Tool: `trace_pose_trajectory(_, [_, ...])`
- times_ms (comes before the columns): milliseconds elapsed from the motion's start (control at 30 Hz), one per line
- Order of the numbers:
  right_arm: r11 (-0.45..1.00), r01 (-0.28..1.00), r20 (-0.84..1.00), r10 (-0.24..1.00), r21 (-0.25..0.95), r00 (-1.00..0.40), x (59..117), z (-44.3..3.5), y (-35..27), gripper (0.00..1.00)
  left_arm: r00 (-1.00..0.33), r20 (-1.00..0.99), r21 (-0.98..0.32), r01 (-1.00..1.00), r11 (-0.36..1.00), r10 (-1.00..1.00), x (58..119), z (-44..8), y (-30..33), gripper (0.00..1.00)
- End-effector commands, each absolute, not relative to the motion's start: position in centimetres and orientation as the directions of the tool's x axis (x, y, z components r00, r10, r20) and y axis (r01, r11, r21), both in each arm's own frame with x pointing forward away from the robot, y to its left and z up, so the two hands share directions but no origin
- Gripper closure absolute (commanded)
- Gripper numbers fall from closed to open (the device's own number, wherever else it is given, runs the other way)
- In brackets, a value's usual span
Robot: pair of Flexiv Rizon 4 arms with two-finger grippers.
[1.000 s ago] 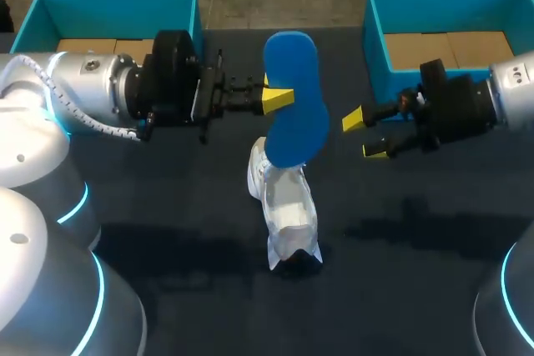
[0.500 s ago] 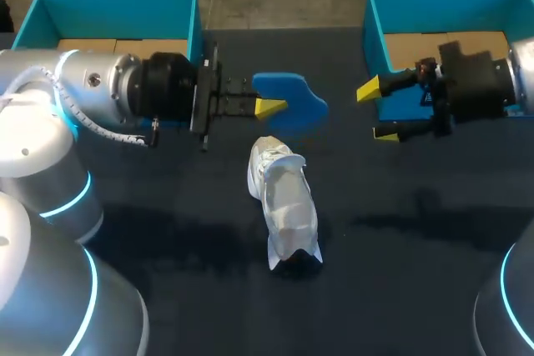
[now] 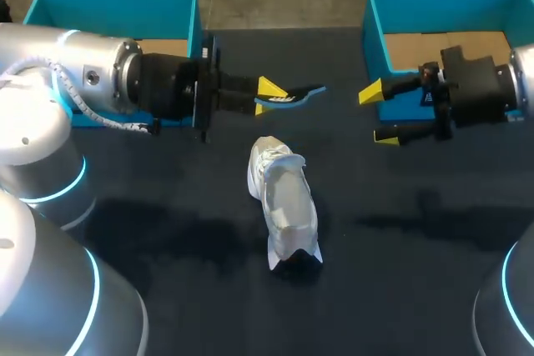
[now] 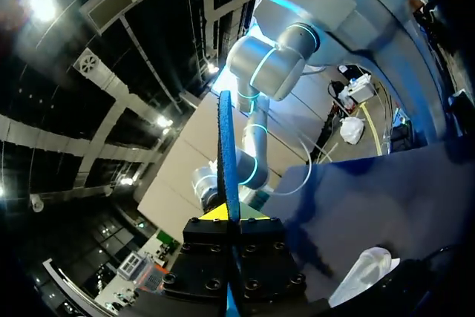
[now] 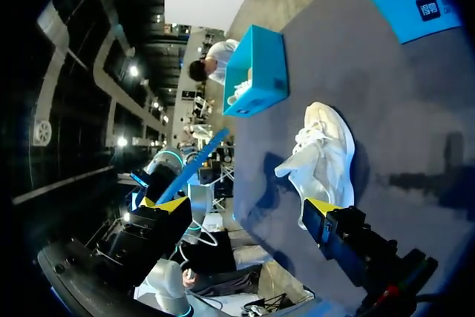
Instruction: Take the shoe out of the shoebox, open the shoe tongue, remove and reinsert the insole, then place the shoe into the shoebox
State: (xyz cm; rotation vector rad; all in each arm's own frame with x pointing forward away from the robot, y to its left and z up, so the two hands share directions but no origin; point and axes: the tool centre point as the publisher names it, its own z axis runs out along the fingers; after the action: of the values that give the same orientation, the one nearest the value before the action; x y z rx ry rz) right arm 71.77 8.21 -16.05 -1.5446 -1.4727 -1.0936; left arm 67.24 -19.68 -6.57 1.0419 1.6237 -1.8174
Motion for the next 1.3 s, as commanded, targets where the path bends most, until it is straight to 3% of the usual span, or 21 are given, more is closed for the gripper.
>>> trace_pose_trajectory(33, [-0.077, 0.995, 0.927, 0.374, 0.059, -0.025, 72.2, -16.0, 8.7, 0.00, -0.590, -0.797, -0.604, 0.777, -0.176, 0.129, 67.2, -6.6, -19.8, 1.00])
trace_pose_trajectory(133, [-0.085, 0.994, 0.929, 0.369, 0.068, -0.032, 72.3, -15.8, 8.8, 0.00, -0.430, -0.895, -0.444, 0.882, -0.160, 0.113, 67.7, -8.1, -19.8, 1.00])
trace_pose_trajectory(533, [-0.088, 0.992, 0.933, 0.357, 0.089, -0.052, 72.7, -15.1, 9.0, 0.00, -0.142, -0.985, -0.152, 0.983, -0.105, 0.094, 68.9, -10.8, -19.9, 1.00])
trace_pose_trajectory(967, [-0.061, 0.990, 0.948, 0.301, 0.125, -0.101, 73.1, -14.7, 10.8, 0.00, 0.026, -0.985, 0.006, 0.993, -0.117, 0.171, 68.6, -13.4, -21.5, 1.00])
trace_pose_trajectory(1300, [-0.002, 0.992, 0.956, 0.267, 0.128, -0.123, 73.6, -14.9, 13.2, 0.00, 0.033, -0.987, 0.013, 0.991, -0.130, 0.156, 68.8, -13.9, -23.3, 1.00])
